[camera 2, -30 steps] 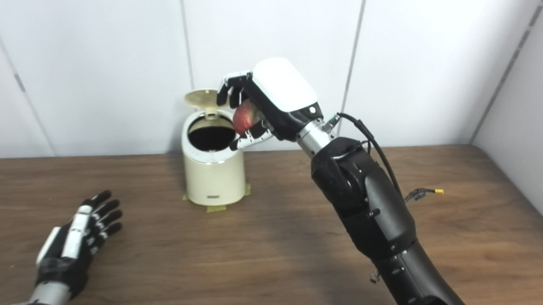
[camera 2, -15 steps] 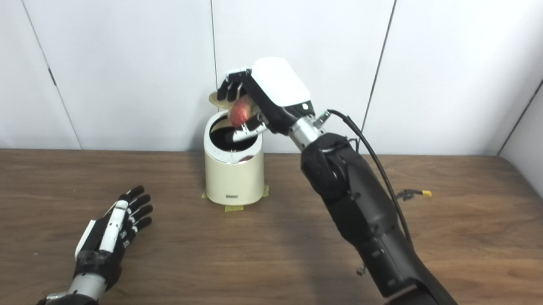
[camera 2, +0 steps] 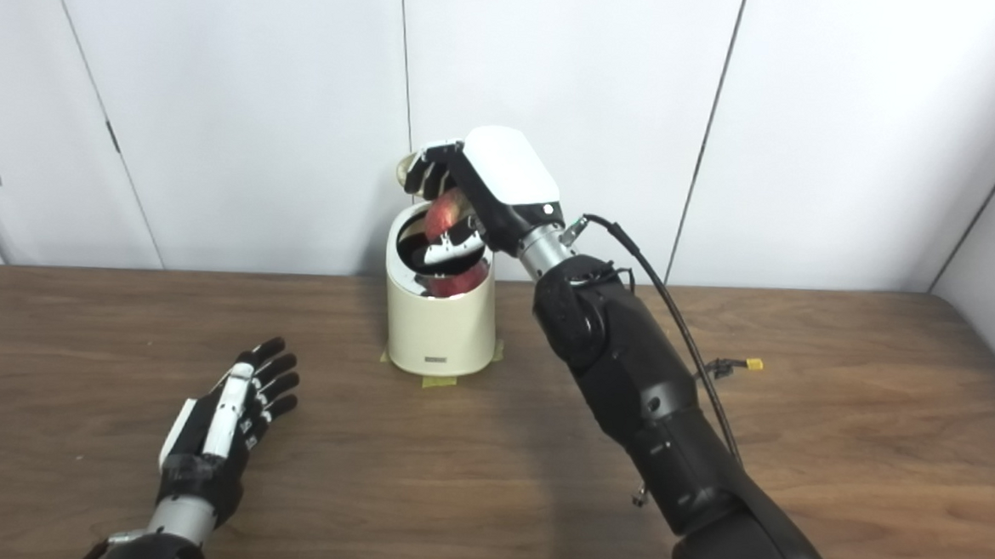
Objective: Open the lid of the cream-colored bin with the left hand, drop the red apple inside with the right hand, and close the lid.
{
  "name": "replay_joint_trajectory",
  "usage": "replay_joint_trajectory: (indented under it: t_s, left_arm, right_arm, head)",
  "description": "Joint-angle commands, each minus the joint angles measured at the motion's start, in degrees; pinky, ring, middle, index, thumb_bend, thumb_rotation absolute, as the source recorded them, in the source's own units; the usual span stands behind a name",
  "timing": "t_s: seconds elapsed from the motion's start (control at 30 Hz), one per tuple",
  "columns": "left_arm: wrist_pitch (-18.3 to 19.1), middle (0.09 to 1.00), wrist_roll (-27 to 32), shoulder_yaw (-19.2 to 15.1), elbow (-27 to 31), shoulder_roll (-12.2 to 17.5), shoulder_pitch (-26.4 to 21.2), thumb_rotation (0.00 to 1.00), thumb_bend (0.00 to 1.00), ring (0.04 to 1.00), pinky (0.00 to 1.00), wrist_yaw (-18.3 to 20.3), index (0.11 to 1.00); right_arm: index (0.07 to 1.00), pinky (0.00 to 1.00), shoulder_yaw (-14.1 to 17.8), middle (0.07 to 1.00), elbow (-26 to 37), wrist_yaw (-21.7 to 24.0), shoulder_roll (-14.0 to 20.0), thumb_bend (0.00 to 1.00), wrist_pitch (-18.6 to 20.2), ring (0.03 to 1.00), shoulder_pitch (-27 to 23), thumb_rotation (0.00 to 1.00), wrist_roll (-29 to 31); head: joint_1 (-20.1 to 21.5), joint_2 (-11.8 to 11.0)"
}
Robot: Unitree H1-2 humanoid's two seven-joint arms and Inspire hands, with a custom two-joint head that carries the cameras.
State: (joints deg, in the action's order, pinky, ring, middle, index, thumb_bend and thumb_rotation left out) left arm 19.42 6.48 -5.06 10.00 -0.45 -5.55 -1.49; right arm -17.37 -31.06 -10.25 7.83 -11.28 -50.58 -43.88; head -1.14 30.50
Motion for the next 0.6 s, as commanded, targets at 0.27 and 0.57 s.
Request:
replay_joint_trajectory:
  t_s: [0.27,0.57]
  left_arm:
    - [-0.96,0.870,0.51,-0.22,2.40,-0.45,-1.82,0.85,0.39,0.870,0.86,-0.19,0.883]
    - [-0.58,0.866,0.85,-0.37,2.91,-0.67,-1.77,0.83,0.39,0.867,0.87,-0.28,0.879]
  right_arm:
    - [0.515,0.36,0.52,0.503,-1.88,-2.85,-0.80,0.50,0.11,0.393,-4.50,0.00,2.36]
    - [0.514,0.38,0.42,0.500,-4.14,-4.65,-1.05,0.50,-0.89,0.389,-4.74,0.00,3.33]
  head:
    - [-0.06,0.38]
    - [0.07,0.72]
